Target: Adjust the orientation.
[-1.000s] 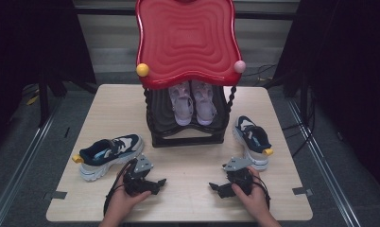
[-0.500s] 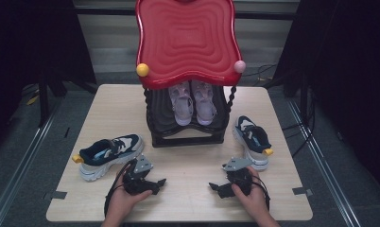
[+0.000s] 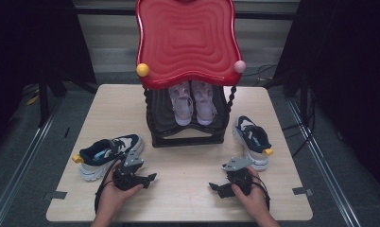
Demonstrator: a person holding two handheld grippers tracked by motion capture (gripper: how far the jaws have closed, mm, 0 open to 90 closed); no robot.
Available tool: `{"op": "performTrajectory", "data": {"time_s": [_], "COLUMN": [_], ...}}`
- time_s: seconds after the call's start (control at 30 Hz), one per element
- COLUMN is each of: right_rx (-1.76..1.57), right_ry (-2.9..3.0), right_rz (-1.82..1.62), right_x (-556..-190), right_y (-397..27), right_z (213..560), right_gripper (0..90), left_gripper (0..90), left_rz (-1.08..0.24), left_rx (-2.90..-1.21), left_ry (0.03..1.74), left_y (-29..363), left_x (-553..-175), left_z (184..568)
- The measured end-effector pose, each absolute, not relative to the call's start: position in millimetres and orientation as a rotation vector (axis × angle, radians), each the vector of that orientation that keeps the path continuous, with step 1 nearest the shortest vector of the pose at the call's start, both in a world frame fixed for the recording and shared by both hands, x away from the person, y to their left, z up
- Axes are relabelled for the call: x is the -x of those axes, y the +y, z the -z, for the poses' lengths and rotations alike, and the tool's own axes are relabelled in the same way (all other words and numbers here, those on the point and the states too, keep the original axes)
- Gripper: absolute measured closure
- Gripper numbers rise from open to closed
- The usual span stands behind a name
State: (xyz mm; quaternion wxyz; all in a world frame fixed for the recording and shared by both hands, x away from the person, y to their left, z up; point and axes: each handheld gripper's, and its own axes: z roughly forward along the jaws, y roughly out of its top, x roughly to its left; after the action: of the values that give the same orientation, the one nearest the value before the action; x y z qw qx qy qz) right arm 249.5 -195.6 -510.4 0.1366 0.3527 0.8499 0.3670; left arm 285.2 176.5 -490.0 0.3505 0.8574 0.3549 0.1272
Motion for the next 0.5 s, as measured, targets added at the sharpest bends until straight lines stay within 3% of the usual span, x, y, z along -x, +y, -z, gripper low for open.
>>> {"op": "performTrajectory", "data": {"time_s": [0.33,0.5], "right_rx": [-1.022,-1.021], "right_ry": [2.460,2.460], "right_rz": [-1.062,-1.062], "right_x": [-249,-249], "right_y": [-196,-196], "right_z": [510,510], "right_gripper": [12.2,12.1], "left_gripper": [52.1,71.0], "left_rz": [-0.353,-0.374], "left_rx": [-2.260,-2.267], "left_ry": [0.996,1.032], "left_y": [191,194], "left_x": [-295,-300], "left_z": [486,486]}}
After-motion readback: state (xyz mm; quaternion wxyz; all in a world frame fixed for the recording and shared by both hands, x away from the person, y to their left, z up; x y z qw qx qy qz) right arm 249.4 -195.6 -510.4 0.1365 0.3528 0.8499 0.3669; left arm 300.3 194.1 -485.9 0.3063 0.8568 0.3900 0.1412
